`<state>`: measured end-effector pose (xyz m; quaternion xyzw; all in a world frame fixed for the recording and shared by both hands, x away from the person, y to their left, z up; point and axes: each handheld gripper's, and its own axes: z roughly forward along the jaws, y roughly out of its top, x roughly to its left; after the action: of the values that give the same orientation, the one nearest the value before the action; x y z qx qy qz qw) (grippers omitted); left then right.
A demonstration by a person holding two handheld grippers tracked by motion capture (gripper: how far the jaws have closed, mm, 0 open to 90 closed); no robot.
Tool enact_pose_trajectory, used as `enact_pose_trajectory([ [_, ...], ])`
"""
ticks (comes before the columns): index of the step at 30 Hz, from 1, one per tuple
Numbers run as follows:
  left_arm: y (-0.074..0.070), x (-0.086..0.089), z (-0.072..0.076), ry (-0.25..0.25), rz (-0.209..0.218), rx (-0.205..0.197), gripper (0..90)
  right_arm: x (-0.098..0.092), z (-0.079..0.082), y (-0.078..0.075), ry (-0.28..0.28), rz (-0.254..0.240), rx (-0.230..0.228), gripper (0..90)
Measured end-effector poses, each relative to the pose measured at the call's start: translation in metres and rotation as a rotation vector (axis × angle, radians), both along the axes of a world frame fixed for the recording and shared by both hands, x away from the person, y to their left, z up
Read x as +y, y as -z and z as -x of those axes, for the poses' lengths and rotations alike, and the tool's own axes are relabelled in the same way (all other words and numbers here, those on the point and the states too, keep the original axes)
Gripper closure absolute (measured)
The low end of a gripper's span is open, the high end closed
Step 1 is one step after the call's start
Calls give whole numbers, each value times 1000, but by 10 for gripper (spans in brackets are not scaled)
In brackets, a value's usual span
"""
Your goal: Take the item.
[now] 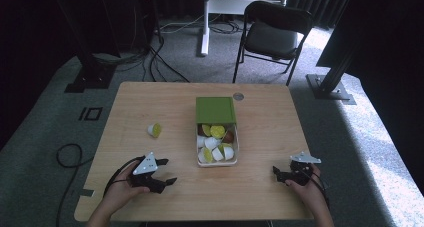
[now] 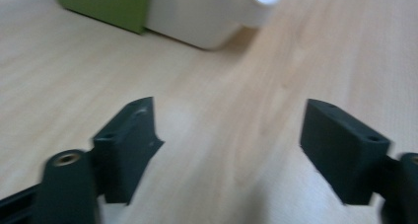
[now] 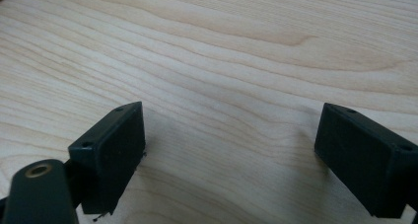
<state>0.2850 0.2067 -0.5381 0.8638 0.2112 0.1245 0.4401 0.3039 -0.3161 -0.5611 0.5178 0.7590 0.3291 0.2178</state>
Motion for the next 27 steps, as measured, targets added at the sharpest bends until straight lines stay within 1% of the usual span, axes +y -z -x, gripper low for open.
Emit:
enact_pose_trajectory([
  [1, 1, 0, 1, 5, -3, 1, 203, 0, 0, 0, 0, 0, 0, 117],
  [2, 3, -1, 2, 12, -8, 13, 203, 0, 0, 0, 0, 0, 0, 116],
  [3, 4, -1, 4, 23, -19, 20, 202, 0, 0, 0, 0, 0, 0, 117],
  [4, 6, -2, 5, 26, -35, 11, 202, 0, 0, 0, 0, 0, 0, 117],
  [5, 9, -2, 6, 21, -49, 18, 197, 0, 0, 0, 0, 0, 0, 117],
  [7, 11, -2, 8, 24, -59, 19, 192, 0, 0, 0, 0, 0, 0, 116],
  [9, 13, -1, 9, 26, -59, 27, 192, 0, 0, 0, 0, 0, 0, 117],
  [11, 14, 0, 10, 23, -57, 16, 191, 0, 0, 0, 0, 0, 0, 117],
  [14, 14, 2, 12, 37, -74, -4, 191, 0, 0, 0, 0, 0, 0, 117],
  [15, 14, 2, 13, 37, -79, -2, 191, 0, 0, 0, 0, 0, 0, 116],
  [16, 14, 2, 13, 40, -83, 5, 191, 0, 0, 0, 0, 0, 0, 117],
  [18, 15, 4, 15, 45, -119, 18, 191, 0, 0, 0, 0, 0, 0, 117],
  [19, 16, 5, 15, 41, -138, 34, 191, 0, 0, 0, 0, 0, 0, 117],
  [20, 16, 6, 15, 36, -147, 40, 191, 0, 0, 0, 0, 0, 0, 116],
  [24, 17, 13, 12, -13, -135, 92, 178, 0, 0, 0, 0, 0, 0, 117],
  [27, 17, 15, 11, -16, -139, 94, 175, 0, 0, 0, 0, 0, 0, 116],
])
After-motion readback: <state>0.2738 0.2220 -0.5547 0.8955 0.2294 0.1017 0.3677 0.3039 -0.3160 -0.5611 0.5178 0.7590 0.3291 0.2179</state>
